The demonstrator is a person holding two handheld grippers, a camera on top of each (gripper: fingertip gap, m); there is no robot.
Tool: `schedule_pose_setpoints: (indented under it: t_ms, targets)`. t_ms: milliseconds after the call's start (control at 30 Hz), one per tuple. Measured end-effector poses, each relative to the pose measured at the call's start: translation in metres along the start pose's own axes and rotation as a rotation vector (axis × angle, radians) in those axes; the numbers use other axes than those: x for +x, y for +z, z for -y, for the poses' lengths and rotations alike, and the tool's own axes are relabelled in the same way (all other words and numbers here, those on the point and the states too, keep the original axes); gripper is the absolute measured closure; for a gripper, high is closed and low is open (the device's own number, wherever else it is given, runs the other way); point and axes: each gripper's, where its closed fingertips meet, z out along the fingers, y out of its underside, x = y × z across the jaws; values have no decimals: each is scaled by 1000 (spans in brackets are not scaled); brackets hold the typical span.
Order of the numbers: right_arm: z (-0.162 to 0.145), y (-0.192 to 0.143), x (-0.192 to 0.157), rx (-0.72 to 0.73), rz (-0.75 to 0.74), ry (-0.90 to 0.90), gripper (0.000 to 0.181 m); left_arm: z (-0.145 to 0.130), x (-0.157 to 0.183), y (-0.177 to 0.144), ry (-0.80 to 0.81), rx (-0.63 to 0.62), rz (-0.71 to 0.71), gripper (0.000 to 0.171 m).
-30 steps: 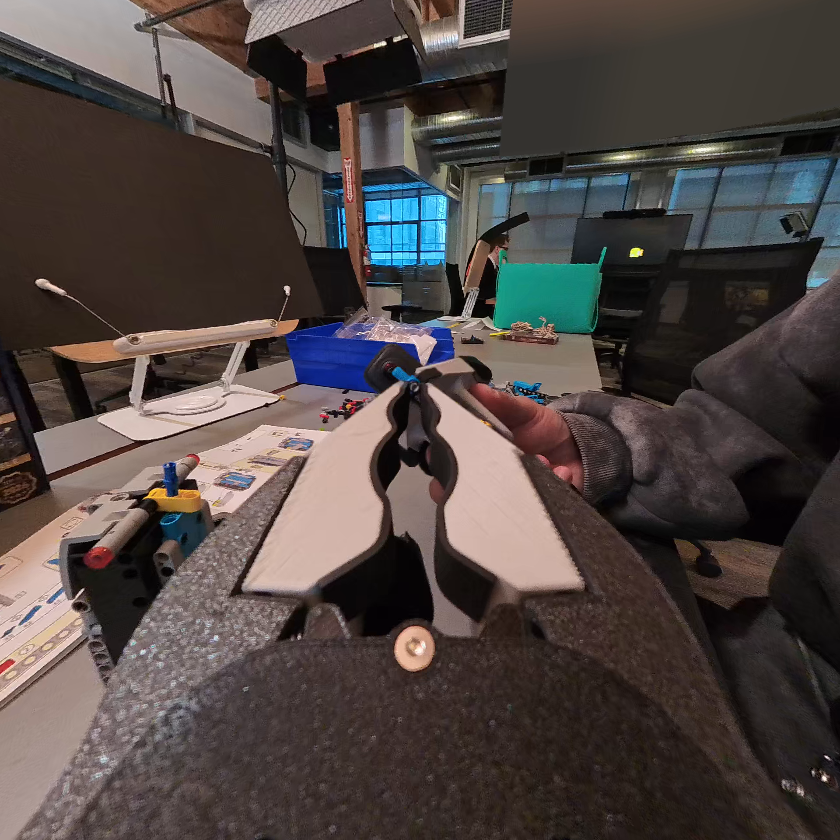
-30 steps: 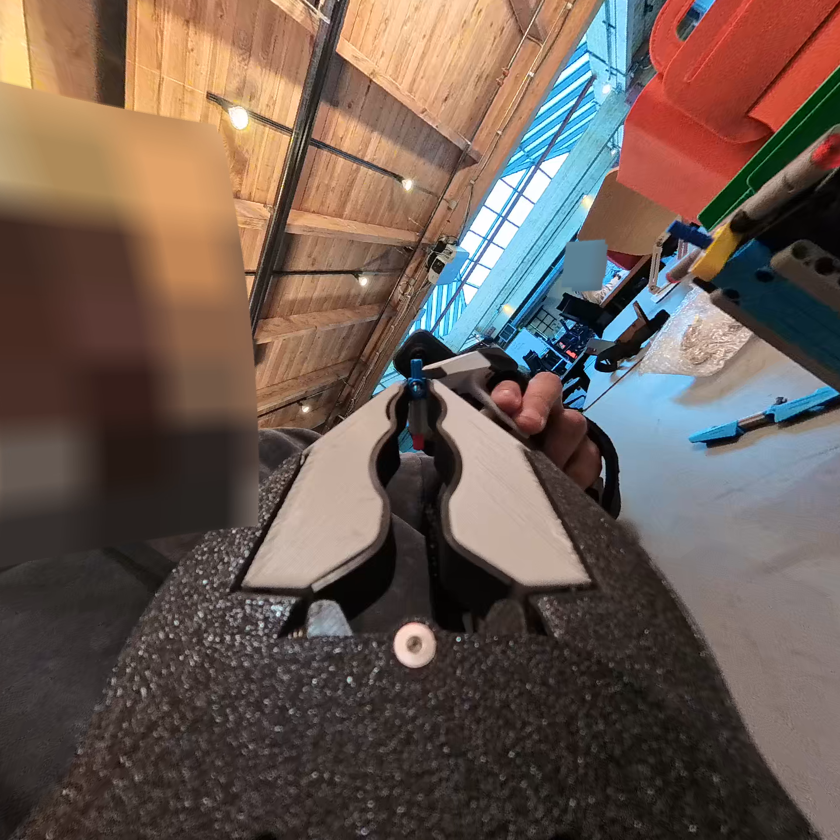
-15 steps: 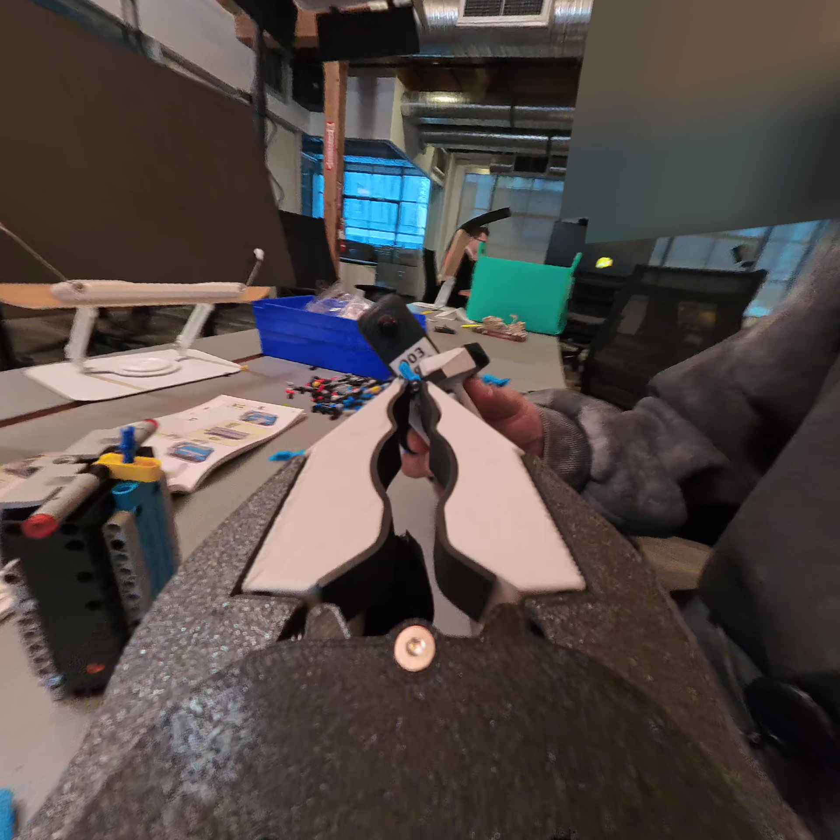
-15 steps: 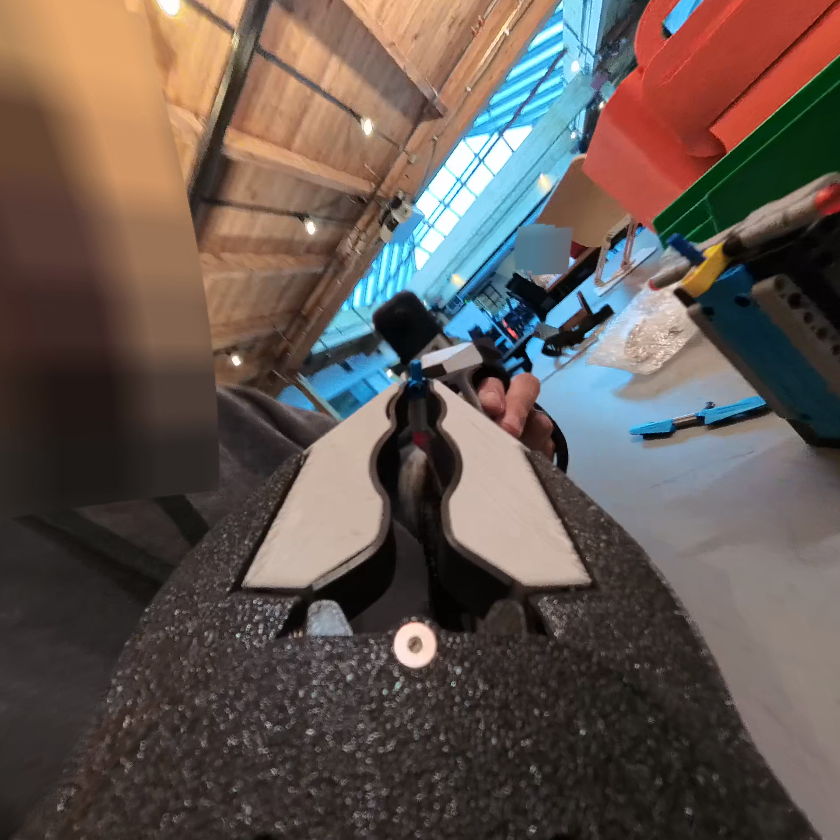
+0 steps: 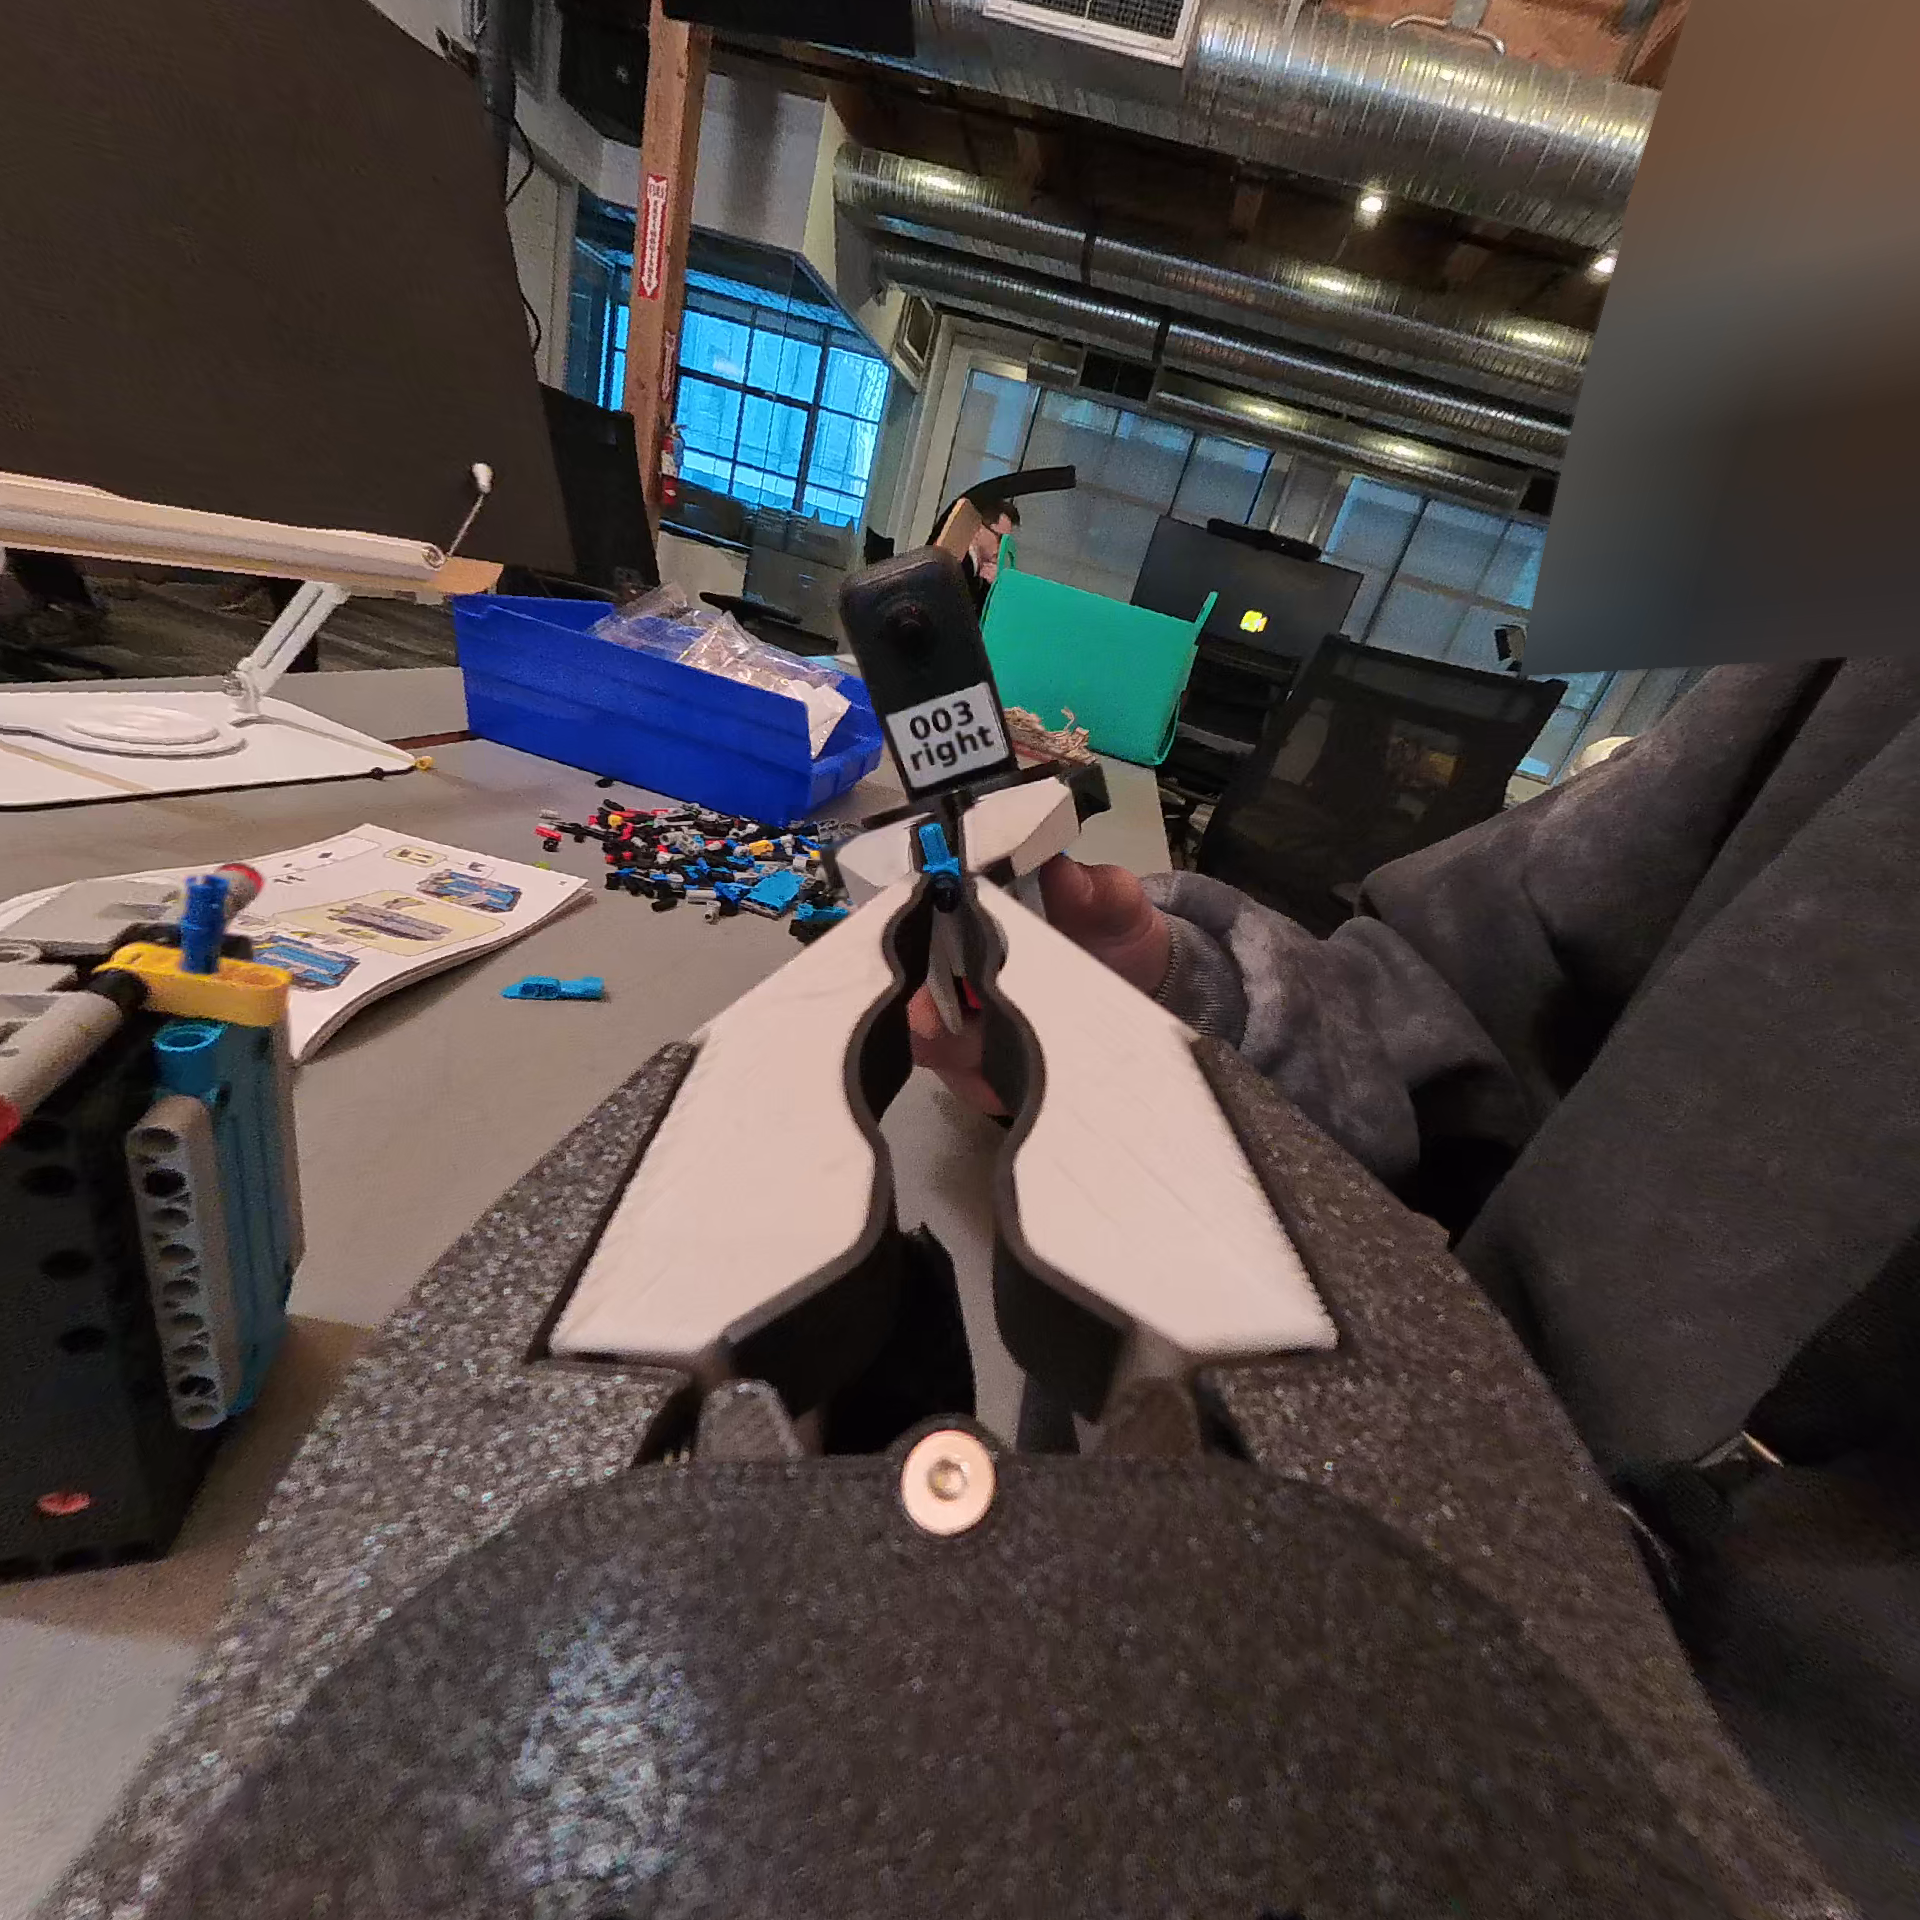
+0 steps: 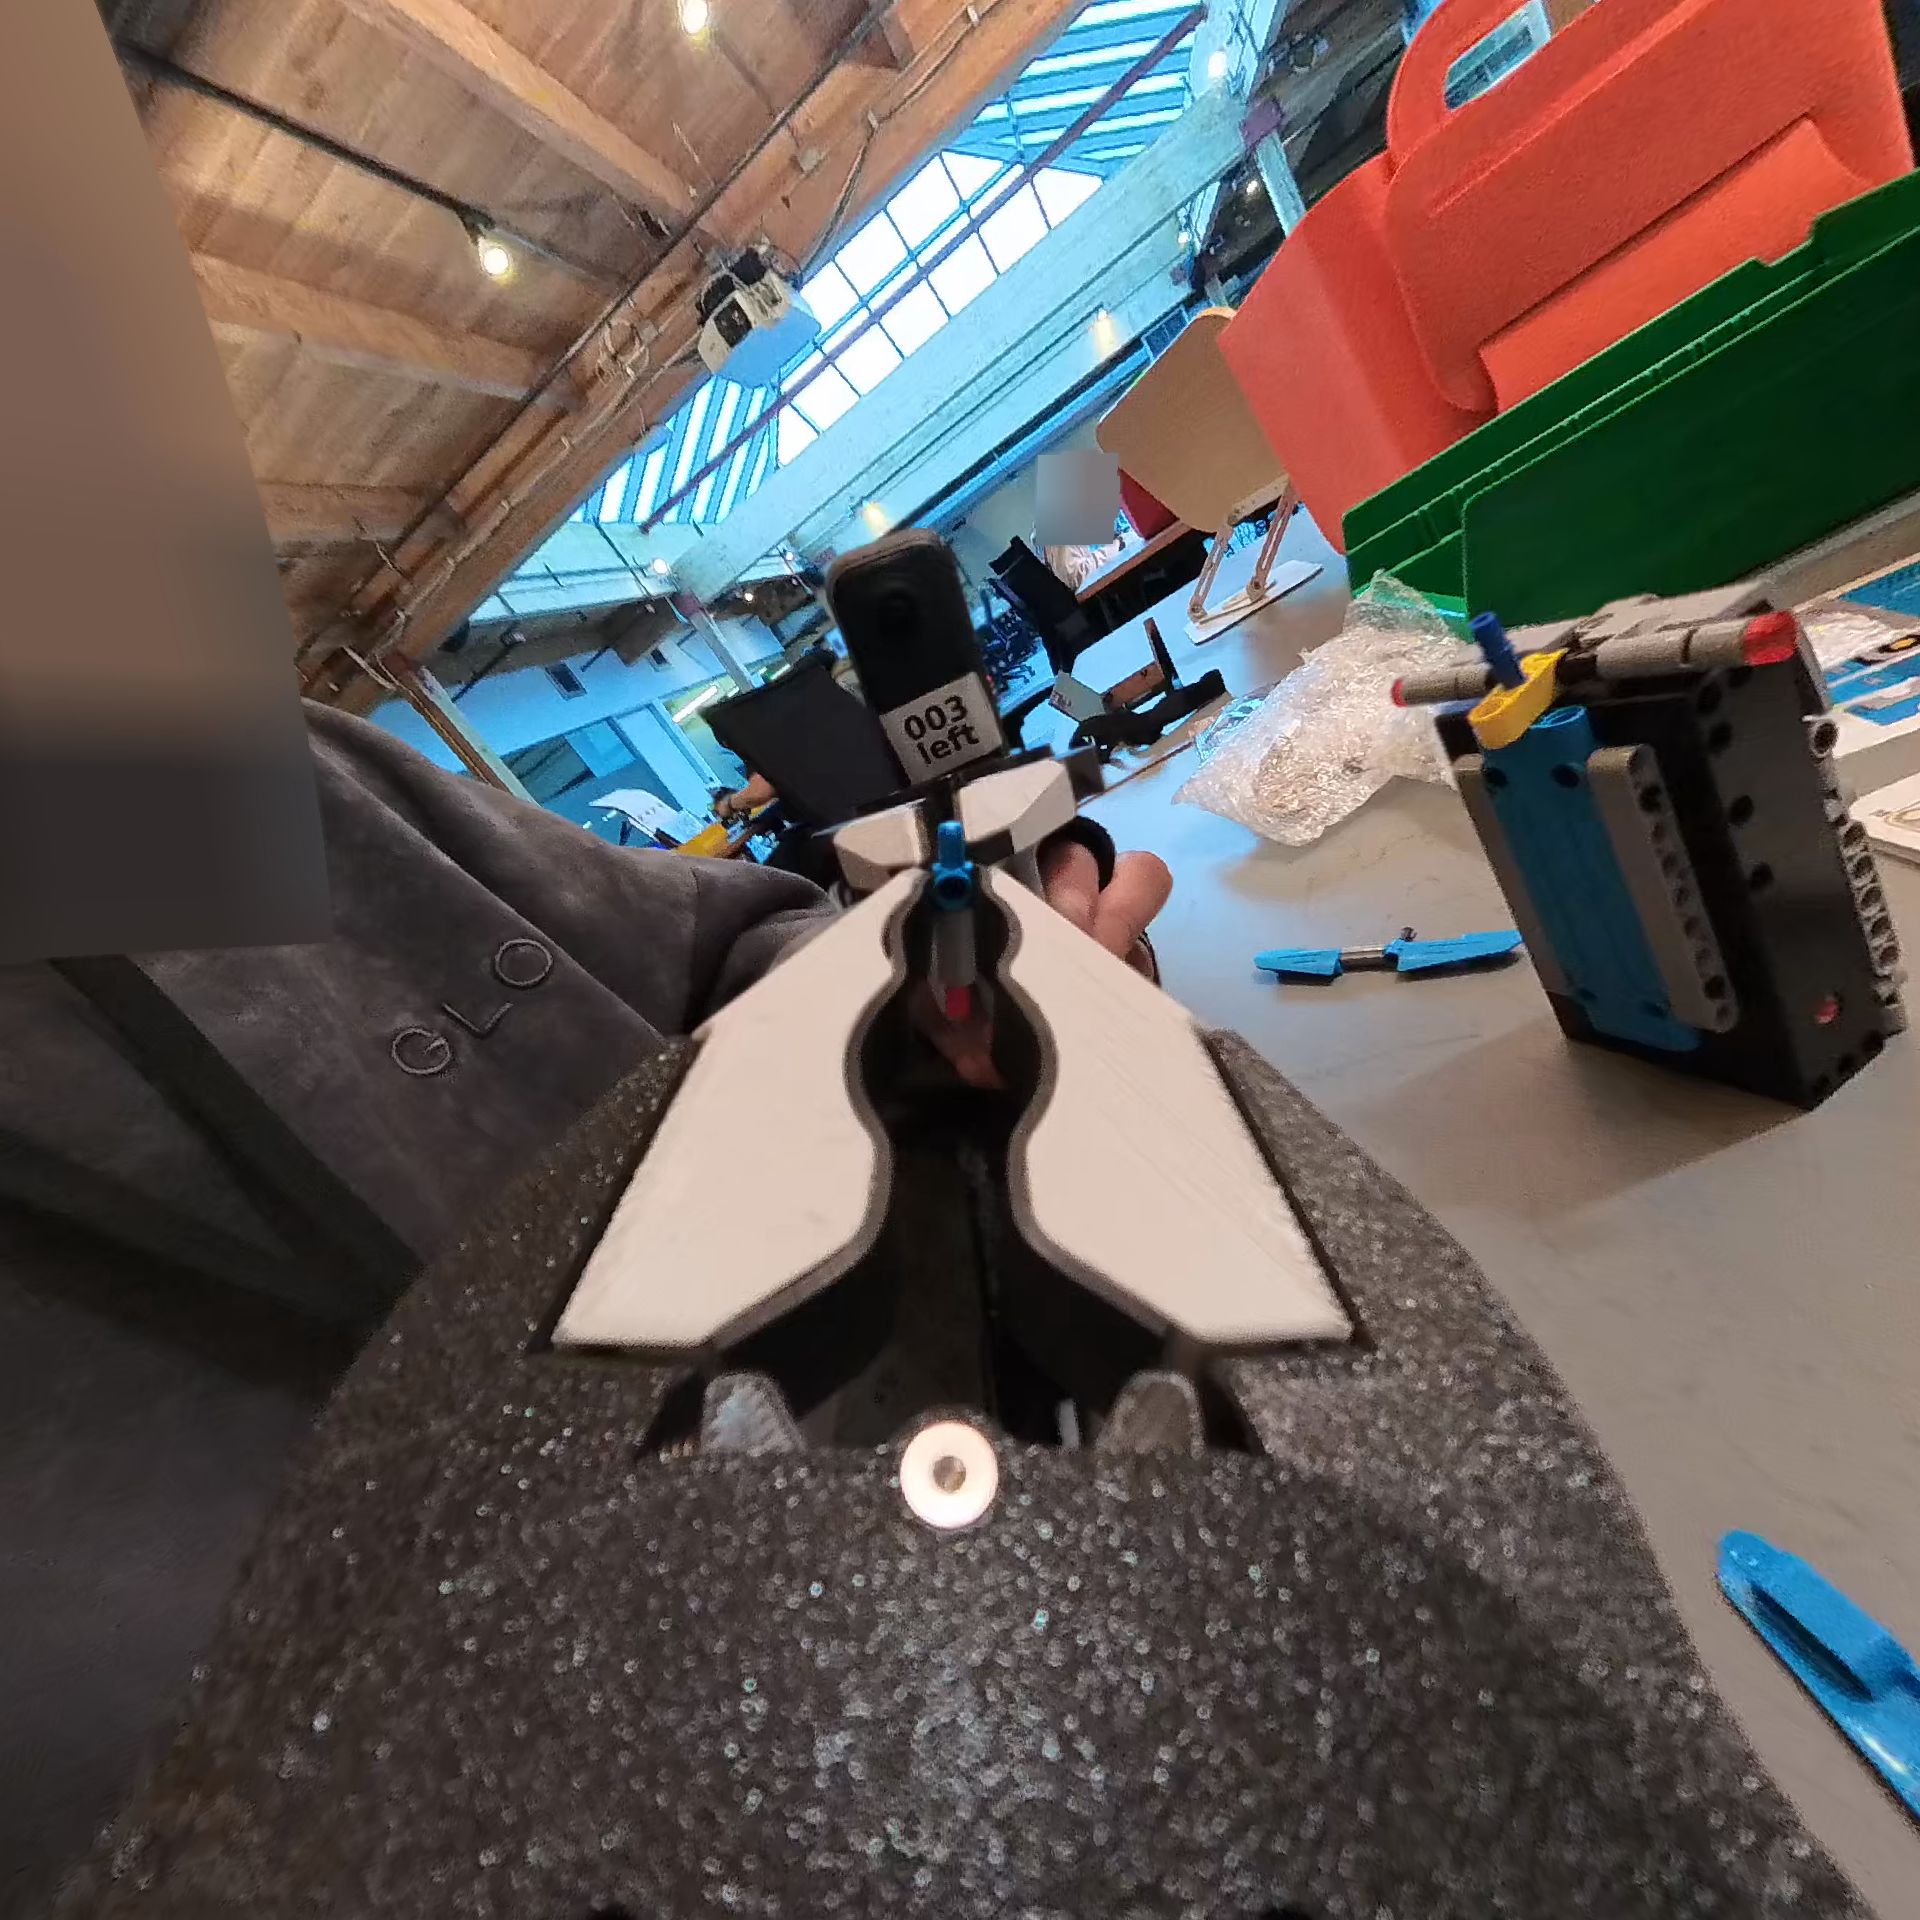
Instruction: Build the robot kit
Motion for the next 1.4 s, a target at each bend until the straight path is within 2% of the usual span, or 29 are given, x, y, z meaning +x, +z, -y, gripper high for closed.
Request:
schedule_pose_setpoints:
  t_ms: [267, 633, 800, 933, 1000, 1100, 1400]
  targets:
    - [-10, -1, 4, -55, -35, -17, 174, -13, -2, 0, 13, -75, -6, 168]
    - [-11, -1, 2, -54, -18, -3, 174, -12, 0, 0, -3, -64, -21, 168]
    - [-17, -4, 7, -107, -64, -38, 174, -21, -4, 0, -5, -108, -1, 169]
    - [-16, -4, 11, -97, -96, -51, 174, -20, -8, 1, -52, -98, -4, 169]
    - [-11, -2, 10, -64, -77, -20, 174, -15, -9, 0, -125, -69, -43, 169]
    - [-11, -3, 9, -76, -68, -26, 165, -10, -13, -4, -208, -35, -63, 169]
    - [-13, -5, 5, -91, -45, -30, 174, -16, -3, -1, -147, -74, -83, 169]
